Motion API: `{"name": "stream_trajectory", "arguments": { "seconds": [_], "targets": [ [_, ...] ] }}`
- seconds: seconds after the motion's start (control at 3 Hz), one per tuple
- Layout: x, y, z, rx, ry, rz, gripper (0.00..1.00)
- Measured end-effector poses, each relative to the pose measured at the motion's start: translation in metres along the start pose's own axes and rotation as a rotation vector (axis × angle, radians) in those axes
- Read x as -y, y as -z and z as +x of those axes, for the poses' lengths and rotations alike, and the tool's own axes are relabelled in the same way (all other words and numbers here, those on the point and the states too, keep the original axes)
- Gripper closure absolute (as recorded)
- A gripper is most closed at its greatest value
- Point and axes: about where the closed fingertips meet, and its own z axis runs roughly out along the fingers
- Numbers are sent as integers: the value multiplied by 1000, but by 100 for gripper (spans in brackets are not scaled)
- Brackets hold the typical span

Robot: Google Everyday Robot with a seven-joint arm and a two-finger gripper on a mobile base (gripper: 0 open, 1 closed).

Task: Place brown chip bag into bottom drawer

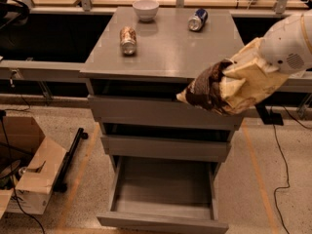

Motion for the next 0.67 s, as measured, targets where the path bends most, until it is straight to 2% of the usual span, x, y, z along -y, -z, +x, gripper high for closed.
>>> {"name": "stream_trajectory", "arguments": {
  "seconds": [0.33,0.67],
  "targets": [
    [-49,-22,29,-61,-43,-89,100],
    [-76,-76,64,-64,-91,-172,100]
  ]
}}
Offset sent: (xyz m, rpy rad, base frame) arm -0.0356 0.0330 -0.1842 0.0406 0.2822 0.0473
